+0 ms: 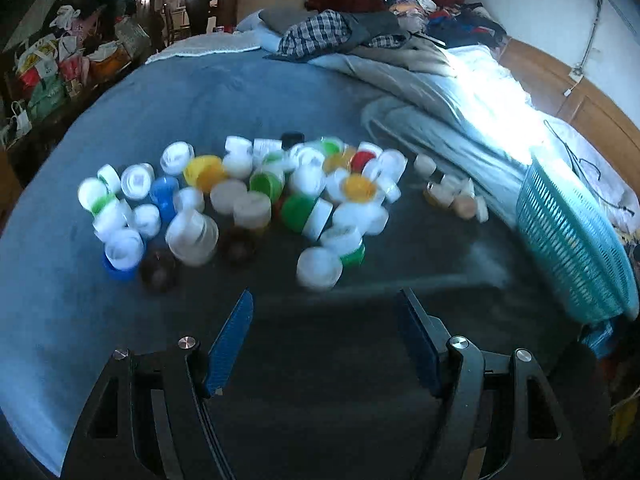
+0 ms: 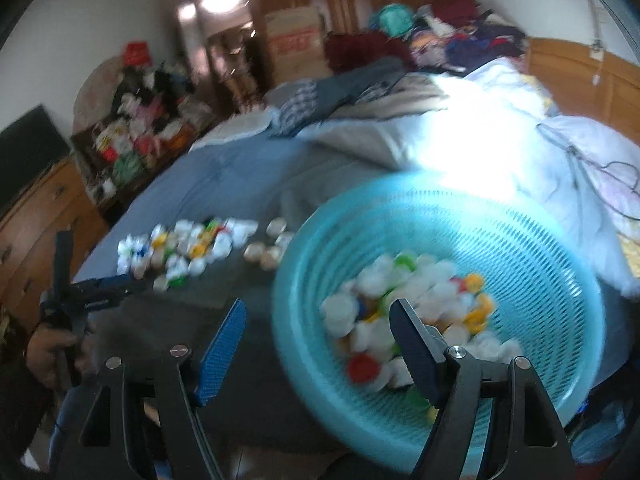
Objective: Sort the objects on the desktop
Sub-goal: 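Grasp a white cap with the left tool while the right tool grasps a white QR-printed cap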
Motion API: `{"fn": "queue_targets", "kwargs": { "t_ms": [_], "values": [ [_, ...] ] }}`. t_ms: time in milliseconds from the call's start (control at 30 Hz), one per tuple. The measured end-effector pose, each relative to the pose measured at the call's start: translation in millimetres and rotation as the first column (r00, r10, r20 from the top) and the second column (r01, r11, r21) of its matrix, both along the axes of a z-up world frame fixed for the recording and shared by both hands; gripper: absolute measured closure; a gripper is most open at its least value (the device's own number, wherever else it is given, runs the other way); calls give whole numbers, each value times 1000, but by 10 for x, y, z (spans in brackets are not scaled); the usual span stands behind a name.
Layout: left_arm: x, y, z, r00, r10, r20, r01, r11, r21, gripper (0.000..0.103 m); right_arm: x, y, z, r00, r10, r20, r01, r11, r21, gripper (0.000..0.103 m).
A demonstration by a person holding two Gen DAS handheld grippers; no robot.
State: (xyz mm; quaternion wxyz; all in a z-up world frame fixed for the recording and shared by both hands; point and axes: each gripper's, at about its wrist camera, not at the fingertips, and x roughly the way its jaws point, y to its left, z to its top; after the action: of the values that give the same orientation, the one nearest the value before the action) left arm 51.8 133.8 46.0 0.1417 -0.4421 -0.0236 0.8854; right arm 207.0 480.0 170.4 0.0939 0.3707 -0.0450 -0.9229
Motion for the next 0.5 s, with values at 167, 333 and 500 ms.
{"fn": "queue_targets", "kwargs": {
  "t_ms": [167, 333, 500],
  "values": [
    [-117, 111, -99, 999, -37, -33, 36, 998, -44, 36, -25, -224, -160, 998, 50, 46, -51, 999, 19, 24],
    [-344, 97, -292, 1000, -22, 6, 22, 999, -29, 40, -63, -348, -160, 996, 72, 56, -73, 997, 29, 24],
    [-290, 71, -260, 999, -48, 5, 48, 999, -17, 78, -162, -549, -192, 990, 127, 67, -130, 991, 38, 40]
  ]
}}
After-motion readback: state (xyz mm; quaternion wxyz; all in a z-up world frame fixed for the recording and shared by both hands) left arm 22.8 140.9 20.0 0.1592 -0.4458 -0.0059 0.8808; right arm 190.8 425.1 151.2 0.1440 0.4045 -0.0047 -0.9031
